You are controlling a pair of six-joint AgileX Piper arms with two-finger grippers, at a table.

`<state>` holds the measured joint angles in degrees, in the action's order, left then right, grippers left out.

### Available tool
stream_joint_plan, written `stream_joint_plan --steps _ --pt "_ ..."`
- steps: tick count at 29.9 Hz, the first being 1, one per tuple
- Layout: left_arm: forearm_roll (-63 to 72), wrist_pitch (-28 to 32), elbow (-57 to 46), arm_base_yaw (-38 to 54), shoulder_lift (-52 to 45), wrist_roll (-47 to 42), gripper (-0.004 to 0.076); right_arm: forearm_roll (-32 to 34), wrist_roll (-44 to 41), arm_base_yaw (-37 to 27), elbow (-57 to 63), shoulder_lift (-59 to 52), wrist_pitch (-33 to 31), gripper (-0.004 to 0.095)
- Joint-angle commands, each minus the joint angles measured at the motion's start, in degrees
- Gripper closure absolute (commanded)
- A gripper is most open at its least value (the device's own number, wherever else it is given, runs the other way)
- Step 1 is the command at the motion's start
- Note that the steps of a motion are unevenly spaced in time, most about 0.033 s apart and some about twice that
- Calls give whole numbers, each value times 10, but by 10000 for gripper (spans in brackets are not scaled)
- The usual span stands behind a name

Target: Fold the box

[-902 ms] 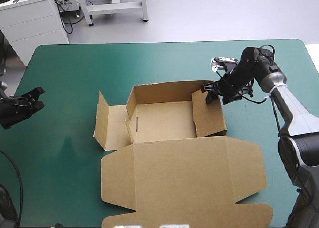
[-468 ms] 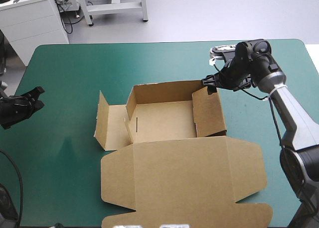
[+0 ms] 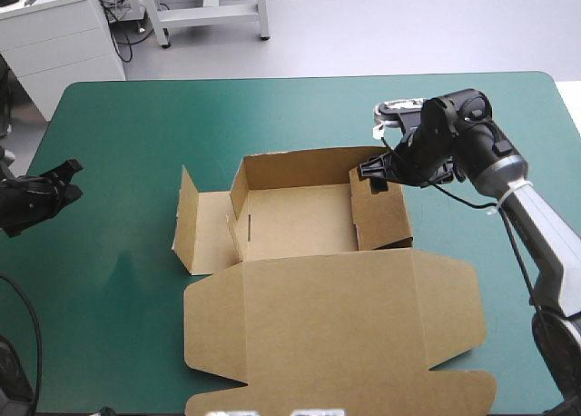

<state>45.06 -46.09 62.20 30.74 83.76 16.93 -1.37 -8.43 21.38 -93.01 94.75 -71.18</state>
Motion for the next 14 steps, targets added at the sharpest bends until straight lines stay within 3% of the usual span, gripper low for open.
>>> stream_joint_plan --steps 1,14 --pt "20 -1 13 -1 -22 0 756 14 -4 -2 9 -31 -3 147" --pt "22 -6 13 -1 -22 0 756 14 1 -5 26 51 32 147"
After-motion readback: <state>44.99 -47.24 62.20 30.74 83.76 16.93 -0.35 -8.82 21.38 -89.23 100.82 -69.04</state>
